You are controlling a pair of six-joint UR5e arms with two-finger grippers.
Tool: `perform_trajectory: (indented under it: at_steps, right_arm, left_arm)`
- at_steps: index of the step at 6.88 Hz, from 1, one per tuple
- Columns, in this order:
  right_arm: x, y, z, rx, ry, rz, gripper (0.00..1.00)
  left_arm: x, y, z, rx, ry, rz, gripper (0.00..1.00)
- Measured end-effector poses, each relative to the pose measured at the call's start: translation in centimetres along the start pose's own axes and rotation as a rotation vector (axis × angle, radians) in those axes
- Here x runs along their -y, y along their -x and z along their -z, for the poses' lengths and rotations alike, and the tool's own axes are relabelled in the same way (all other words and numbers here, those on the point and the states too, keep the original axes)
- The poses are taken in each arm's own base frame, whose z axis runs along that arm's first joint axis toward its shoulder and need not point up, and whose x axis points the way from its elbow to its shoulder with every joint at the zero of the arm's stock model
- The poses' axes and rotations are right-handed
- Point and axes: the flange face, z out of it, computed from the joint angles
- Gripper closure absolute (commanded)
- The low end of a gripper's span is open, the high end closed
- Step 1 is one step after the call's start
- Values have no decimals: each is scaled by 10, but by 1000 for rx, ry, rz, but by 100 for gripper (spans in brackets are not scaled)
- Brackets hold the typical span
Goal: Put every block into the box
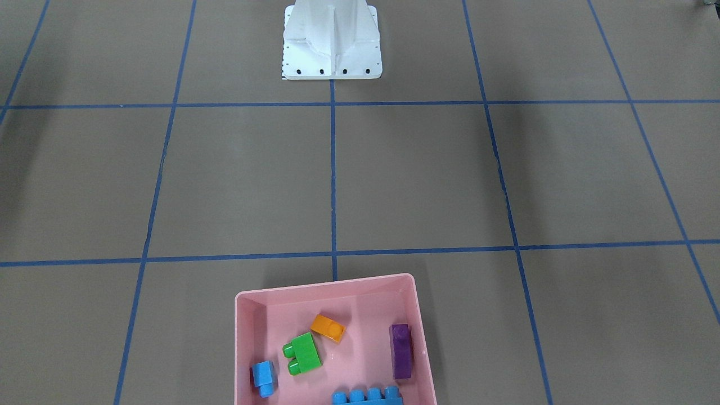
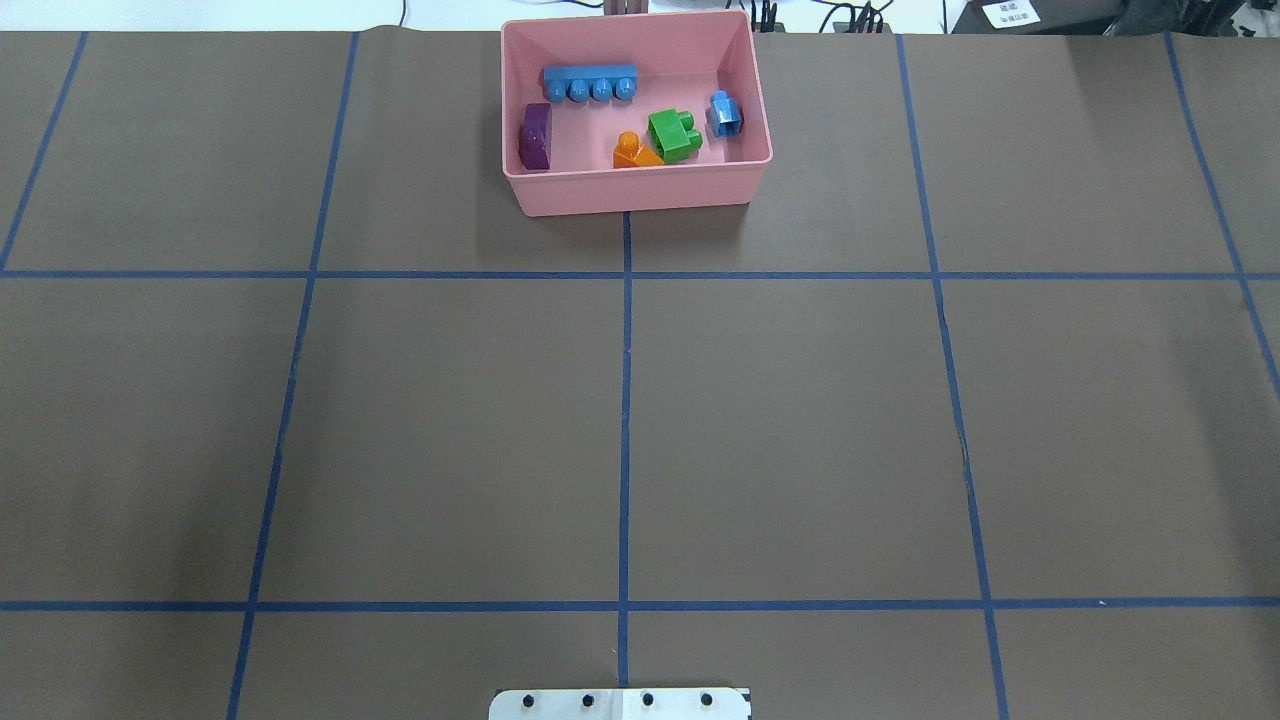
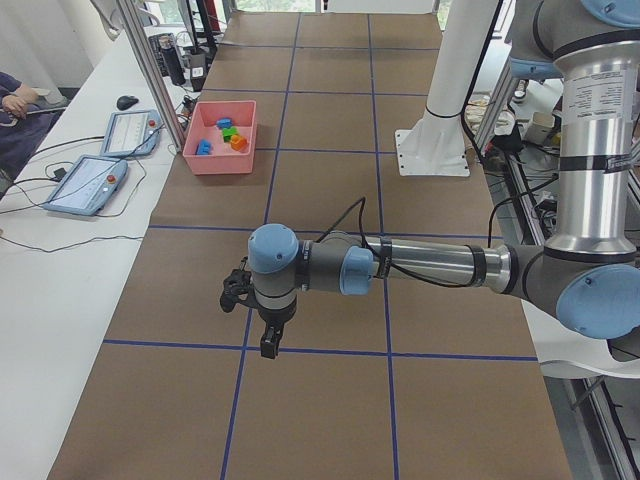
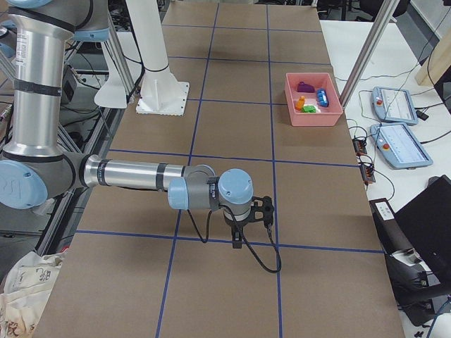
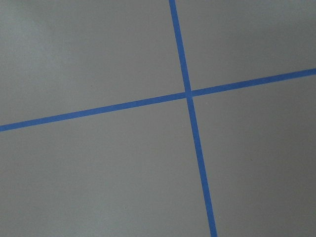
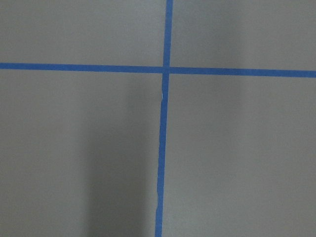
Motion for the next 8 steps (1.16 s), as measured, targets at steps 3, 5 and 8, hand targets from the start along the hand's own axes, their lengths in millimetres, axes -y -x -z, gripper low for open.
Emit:
perform_trajectory:
  at_steps: [3, 5, 8]
  right_arm:
    - [-4, 7, 33, 1, -6, -62, 0]
    - [-4, 10, 39, -22, -9, -58, 0]
    - [-2, 11, 40, -29, -13, -49, 0]
  left_arm:
    - [1, 0, 1, 1, -2, -2, 0]
    - [3, -1, 1, 1, -3, -2, 0]
    - [5, -2, 2, 2, -5, -6, 0]
